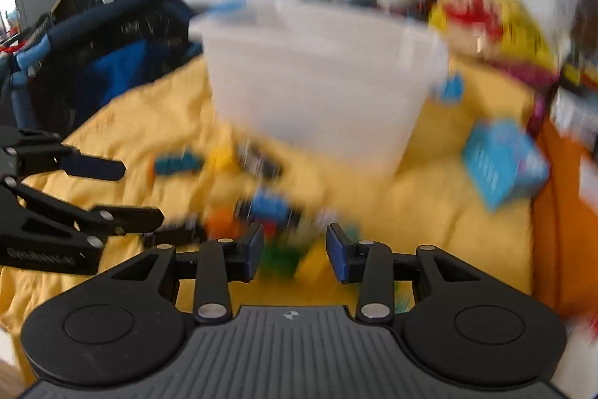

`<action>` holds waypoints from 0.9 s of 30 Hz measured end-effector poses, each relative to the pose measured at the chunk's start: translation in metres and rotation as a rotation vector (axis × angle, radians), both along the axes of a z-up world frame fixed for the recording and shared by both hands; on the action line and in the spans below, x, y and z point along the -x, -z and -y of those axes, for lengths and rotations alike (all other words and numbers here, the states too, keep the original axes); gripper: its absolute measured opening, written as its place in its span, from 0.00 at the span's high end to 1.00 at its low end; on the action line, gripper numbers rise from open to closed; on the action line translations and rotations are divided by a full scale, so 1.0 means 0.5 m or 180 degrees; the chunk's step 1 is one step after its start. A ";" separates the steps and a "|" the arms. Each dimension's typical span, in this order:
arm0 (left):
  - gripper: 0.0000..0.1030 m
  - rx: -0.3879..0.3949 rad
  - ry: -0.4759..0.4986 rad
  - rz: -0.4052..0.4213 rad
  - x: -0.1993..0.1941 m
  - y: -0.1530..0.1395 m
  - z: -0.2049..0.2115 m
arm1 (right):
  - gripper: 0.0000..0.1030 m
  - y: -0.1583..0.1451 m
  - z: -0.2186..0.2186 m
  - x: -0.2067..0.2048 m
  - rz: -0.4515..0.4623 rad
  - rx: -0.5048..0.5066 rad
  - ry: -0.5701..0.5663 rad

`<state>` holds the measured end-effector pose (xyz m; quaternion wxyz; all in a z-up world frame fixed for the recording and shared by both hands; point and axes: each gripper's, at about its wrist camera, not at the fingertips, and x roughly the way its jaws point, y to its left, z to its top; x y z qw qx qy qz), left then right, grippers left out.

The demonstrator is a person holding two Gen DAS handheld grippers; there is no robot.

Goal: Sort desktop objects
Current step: 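Move both open tools back toward the remaining toys on the blanket, then grasp the white police car with left tool while right tool reaches toward cars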

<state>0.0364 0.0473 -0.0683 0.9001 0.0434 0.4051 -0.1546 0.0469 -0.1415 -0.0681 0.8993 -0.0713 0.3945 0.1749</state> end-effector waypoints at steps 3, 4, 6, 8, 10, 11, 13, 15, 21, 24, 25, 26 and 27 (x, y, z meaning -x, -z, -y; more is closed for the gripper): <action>0.34 -0.0179 0.0078 -0.0021 0.020 0.038 0.008 | 0.61 0.030 -0.004 0.028 -0.0123 -0.0005 -0.0009; 0.34 -0.0324 0.0105 0.0003 0.020 0.046 0.014 | 0.60 0.034 -0.006 0.035 -0.0118 0.0026 -0.0017; 0.34 -0.0513 0.0095 0.0074 0.011 0.053 0.016 | 0.60 0.039 -0.005 0.041 -0.0159 -0.0008 -0.0015; 0.35 -0.0453 0.0103 0.0056 -0.002 0.052 0.008 | 0.60 0.040 -0.004 0.044 -0.0175 -0.0004 0.0002; 0.39 -0.0370 0.0099 -0.0001 -0.018 0.057 0.004 | 0.60 0.041 0.000 0.053 -0.0126 0.0056 0.0031; 0.42 -0.0352 0.0104 -0.0024 -0.025 0.060 0.003 | 0.60 0.041 0.002 0.054 -0.0110 0.0079 0.0061; 0.51 -0.0321 0.0126 -0.0108 -0.037 0.070 0.002 | 0.60 0.041 0.014 0.051 -0.0087 0.0101 0.0131; 0.66 -0.0252 0.0179 -0.0207 -0.048 0.080 0.005 | 0.60 0.043 0.026 0.043 -0.0055 0.0198 0.0229; 0.78 -0.0170 0.0194 -0.0244 -0.047 0.076 0.001 | 0.59 0.036 0.030 0.011 -0.0006 0.0232 0.0187; 0.79 -0.0393 0.0218 -0.0180 -0.019 0.066 -0.005 | 0.60 0.038 -0.002 0.010 -0.0041 0.0118 -0.0108; 0.79 -0.0483 0.0216 -0.0144 -0.010 0.063 -0.008 | 0.60 0.044 -0.016 0.009 -0.0072 0.0114 -0.0175; 0.79 -0.0551 0.0208 -0.0118 -0.001 0.060 -0.012 | 0.61 0.049 -0.030 0.008 -0.0099 0.0123 -0.0236; 0.79 -0.0567 0.0193 -0.0110 0.009 0.059 -0.017 | 0.61 0.055 -0.043 0.008 -0.0124 0.0129 -0.0296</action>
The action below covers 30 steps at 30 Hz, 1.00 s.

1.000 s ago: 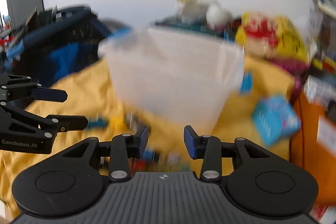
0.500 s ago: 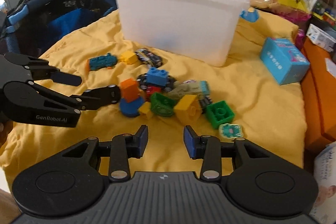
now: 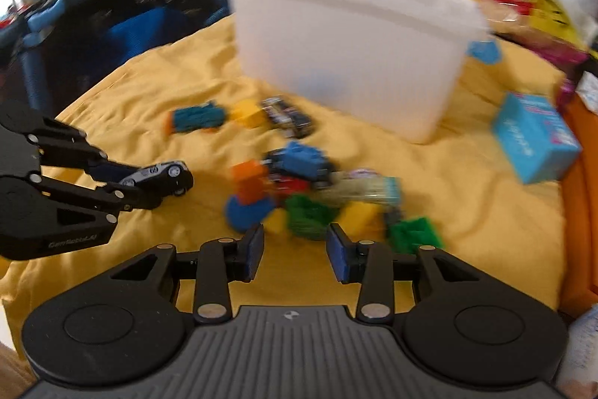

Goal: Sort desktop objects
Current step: 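Grasp the white police car with left tool while right tool reaches toward cars, then grasp the green-white race car with right tool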

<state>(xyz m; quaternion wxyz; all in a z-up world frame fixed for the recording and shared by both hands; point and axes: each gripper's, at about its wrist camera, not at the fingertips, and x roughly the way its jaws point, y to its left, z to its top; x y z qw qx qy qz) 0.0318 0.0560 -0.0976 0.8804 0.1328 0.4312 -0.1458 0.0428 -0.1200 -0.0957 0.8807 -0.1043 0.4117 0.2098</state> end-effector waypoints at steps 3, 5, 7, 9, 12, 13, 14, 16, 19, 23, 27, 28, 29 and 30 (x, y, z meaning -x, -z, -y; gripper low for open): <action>0.79 -0.0017 -0.0051 0.0019 0.021 -0.002 -0.006 | 0.62 0.009 -0.025 0.002 -0.0049 -0.0016 -0.0111; 0.79 -0.0179 0.0050 0.0057 0.037 0.007 0.011 | 0.62 0.010 -0.037 0.005 -0.0009 0.0041 -0.0189; 0.79 -0.0264 0.0178 0.0060 0.049 0.016 0.029 | 0.62 0.008 -0.044 -0.003 -0.0011 0.0055 -0.0230; 0.79 -0.0303 0.0243 0.0061 0.057 0.022 0.040 | 0.63 0.013 -0.052 -0.019 -0.0089 0.0114 -0.0249; 0.78 -0.0265 0.0270 0.0052 0.062 0.024 0.048 | 0.63 0.027 -0.053 -0.039 -0.0144 0.0159 -0.0255; 0.78 -0.0221 0.0269 0.0060 0.063 0.022 0.046 | 0.64 0.030 -0.050 -0.049 -0.0149 0.0170 -0.0216; 0.76 -0.0183 0.0263 0.0055 0.066 0.021 0.048 | 0.64 0.032 -0.047 -0.060 -0.0135 0.0178 -0.0153; 0.75 -0.0125 0.0254 0.0040 0.068 0.021 0.047 | 0.64 0.034 -0.037 -0.085 -0.0093 0.0200 -0.0021; 0.75 -0.0156 0.0270 0.0054 0.073 0.020 0.051 | 0.64 0.039 -0.046 -0.107 -0.0036 0.0332 -0.0117; 0.74 -0.0151 0.0265 0.0060 0.076 0.017 0.050 | 0.61 0.047 -0.077 -0.098 0.0221 0.0592 -0.0390; 0.74 -0.0153 0.0257 0.0047 0.074 0.018 0.050 | 0.61 0.052 -0.087 -0.108 0.0366 0.0740 -0.0472; 0.74 -0.0158 0.0256 0.0047 0.074 0.018 0.051 | 0.60 0.054 -0.090 -0.113 0.0396 0.0814 -0.0487; 0.74 -0.0151 0.0262 0.0049 0.073 0.018 0.049 | 0.59 0.053 -0.092 -0.116 0.0430 0.0864 -0.0496; 0.74 -0.0149 0.0262 0.0053 0.074 0.018 0.050 | 0.57 0.049 -0.093 -0.117 0.0465 0.0889 -0.0504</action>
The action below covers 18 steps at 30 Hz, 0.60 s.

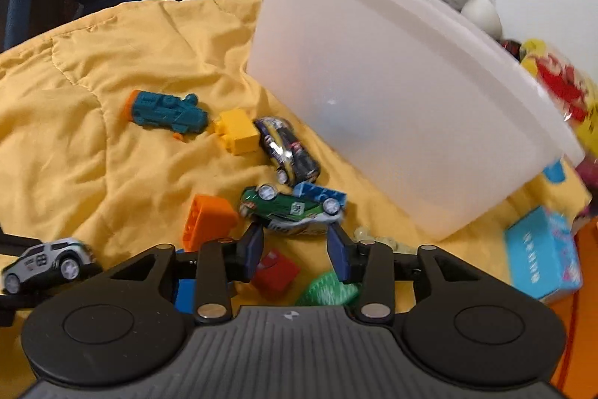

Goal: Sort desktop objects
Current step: 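Grasp the green-white race car with right tool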

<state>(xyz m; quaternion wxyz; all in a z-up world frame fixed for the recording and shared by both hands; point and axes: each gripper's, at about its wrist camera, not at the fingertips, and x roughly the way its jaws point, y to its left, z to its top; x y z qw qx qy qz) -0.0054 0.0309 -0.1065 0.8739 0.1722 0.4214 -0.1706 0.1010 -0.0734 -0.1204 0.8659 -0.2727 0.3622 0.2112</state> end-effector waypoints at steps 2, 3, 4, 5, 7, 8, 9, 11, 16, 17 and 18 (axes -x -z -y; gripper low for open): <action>0.73 -0.0002 0.0005 0.0002 0.000 0.001 0.000 | 0.48 -0.008 0.003 0.003 0.0068 0.0015 0.0009; 0.73 0.0000 0.0001 -0.0003 0.000 0.001 0.000 | 0.45 -0.010 0.005 0.003 0.0085 -0.0007 0.0015; 0.72 0.0003 0.0003 -0.0010 -0.001 0.002 0.001 | 0.43 -0.010 0.006 0.001 0.0066 -0.0039 -0.0001; 0.72 0.0005 0.0006 -0.0012 -0.001 0.002 0.002 | 0.42 -0.010 0.006 -0.002 0.0034 -0.0059 -0.0019; 0.72 0.0008 0.0013 -0.0010 -0.002 0.002 0.003 | 0.42 -0.005 -0.001 -0.011 0.0009 -0.0115 -0.0121; 0.71 0.0012 0.0011 -0.0013 -0.002 0.001 0.004 | 0.42 -0.004 -0.003 -0.013 0.0002 -0.0116 -0.0158; 0.71 0.0015 0.0006 -0.0018 -0.001 0.001 0.004 | 0.43 -0.001 -0.007 -0.017 -0.0028 -0.0089 -0.0199; 0.71 0.0015 0.0023 -0.0017 -0.001 0.000 0.003 | 0.49 -0.003 -0.007 -0.018 -0.0055 -0.0040 -0.0242; 0.71 0.0020 0.0011 -0.0008 0.001 -0.001 0.002 | 0.80 -0.024 0.009 -0.003 -0.0293 -0.0211 -0.0177; 0.71 0.0017 0.0013 -0.0005 0.001 -0.002 0.002 | 0.83 -0.026 0.012 0.001 -0.0356 -0.0273 -0.0178; 0.71 0.0014 0.0014 -0.0001 0.000 -0.002 0.003 | 0.83 -0.027 0.014 0.007 -0.0389 -0.0305 -0.0201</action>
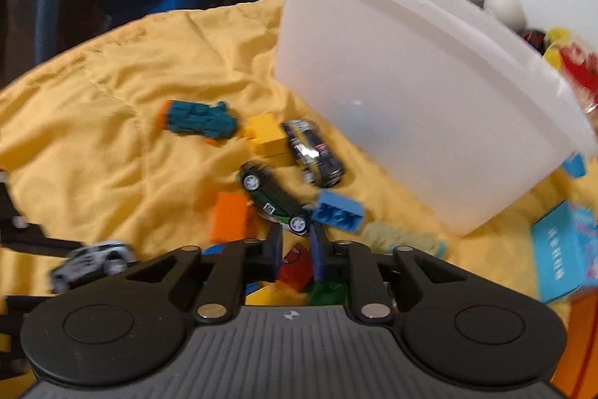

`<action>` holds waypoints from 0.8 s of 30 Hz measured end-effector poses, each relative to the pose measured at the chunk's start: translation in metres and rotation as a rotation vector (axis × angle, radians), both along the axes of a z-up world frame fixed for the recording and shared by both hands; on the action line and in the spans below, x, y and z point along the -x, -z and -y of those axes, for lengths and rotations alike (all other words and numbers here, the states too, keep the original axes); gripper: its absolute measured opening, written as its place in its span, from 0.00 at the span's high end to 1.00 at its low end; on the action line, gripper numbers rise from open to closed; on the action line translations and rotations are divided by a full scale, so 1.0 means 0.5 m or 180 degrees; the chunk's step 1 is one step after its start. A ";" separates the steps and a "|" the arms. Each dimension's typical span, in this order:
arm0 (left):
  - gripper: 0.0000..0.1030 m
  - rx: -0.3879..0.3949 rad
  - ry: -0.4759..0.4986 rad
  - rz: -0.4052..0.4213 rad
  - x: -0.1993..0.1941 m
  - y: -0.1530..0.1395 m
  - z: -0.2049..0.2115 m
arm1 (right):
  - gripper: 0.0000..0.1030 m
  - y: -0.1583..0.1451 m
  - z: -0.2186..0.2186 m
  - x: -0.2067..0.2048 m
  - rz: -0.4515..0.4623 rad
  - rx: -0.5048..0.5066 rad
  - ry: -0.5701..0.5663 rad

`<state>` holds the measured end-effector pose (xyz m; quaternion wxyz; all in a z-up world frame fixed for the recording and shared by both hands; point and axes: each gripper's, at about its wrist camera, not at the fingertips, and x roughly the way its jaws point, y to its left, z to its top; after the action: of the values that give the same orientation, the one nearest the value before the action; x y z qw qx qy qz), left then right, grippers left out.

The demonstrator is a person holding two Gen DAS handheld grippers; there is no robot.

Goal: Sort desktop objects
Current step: 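Grasp the green-white race car with right tool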

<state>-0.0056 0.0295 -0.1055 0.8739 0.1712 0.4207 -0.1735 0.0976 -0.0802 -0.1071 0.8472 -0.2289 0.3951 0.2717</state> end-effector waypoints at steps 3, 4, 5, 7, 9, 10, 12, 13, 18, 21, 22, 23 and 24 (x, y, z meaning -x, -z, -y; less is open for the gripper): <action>0.71 0.0000 -0.0010 0.0015 0.001 -0.001 0.002 | 0.78 0.004 -0.010 0.007 0.0162 0.0135 -0.0135; 0.71 -0.0003 -0.0011 0.0017 0.001 -0.001 0.004 | 0.69 0.005 -0.014 0.005 0.0221 0.0170 -0.0158; 0.70 -0.0007 -0.0011 0.0018 0.003 -0.001 0.006 | 0.65 0.004 -0.016 0.002 0.0239 0.0173 -0.0215; 0.69 -0.0020 0.0002 0.0028 0.006 -0.001 0.008 | 0.63 0.008 -0.026 -0.005 0.0233 0.0217 -0.0315; 0.68 -0.0031 0.0001 0.0033 0.010 -0.002 0.011 | 0.63 0.014 -0.038 -0.008 0.0226 0.0262 -0.0456; 0.68 -0.0028 -0.0006 0.0031 0.010 -0.003 0.012 | 0.63 0.019 -0.045 -0.008 0.0239 0.0304 -0.0511; 0.67 -0.0016 -0.0020 0.0037 0.010 -0.003 0.014 | 0.66 0.030 -0.059 -0.015 0.0287 0.0392 -0.0590; 0.67 -0.0018 -0.0025 0.0046 0.011 -0.004 0.016 | 0.69 0.033 -0.063 -0.017 0.0301 0.0398 -0.0596; 0.67 -0.0051 -0.0040 0.0143 0.011 -0.010 0.025 | 0.82 -0.011 -0.034 -0.004 0.0339 0.0104 -0.0320; 0.66 -0.0103 0.0056 0.0274 0.014 -0.021 0.036 | 0.82 -0.056 0.033 0.016 0.0094 -0.0355 0.0021; 0.64 -0.0096 0.0100 0.0274 0.015 -0.022 0.041 | 0.82 -0.063 0.057 0.024 -0.0066 -0.0502 0.0114; 0.63 -0.0090 0.0133 0.0259 0.014 -0.022 0.047 | 0.82 -0.065 0.077 0.034 -0.0210 -0.0614 0.0197; 0.61 -0.0087 0.0164 0.0219 0.014 -0.018 0.054 | 0.82 -0.062 0.099 0.046 -0.0395 -0.0719 0.0287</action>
<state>-0.0125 0.0027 -0.0962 0.8806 0.1998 0.3881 -0.1842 0.0747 -0.1296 -0.0762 0.8528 -0.0967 0.4235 0.2897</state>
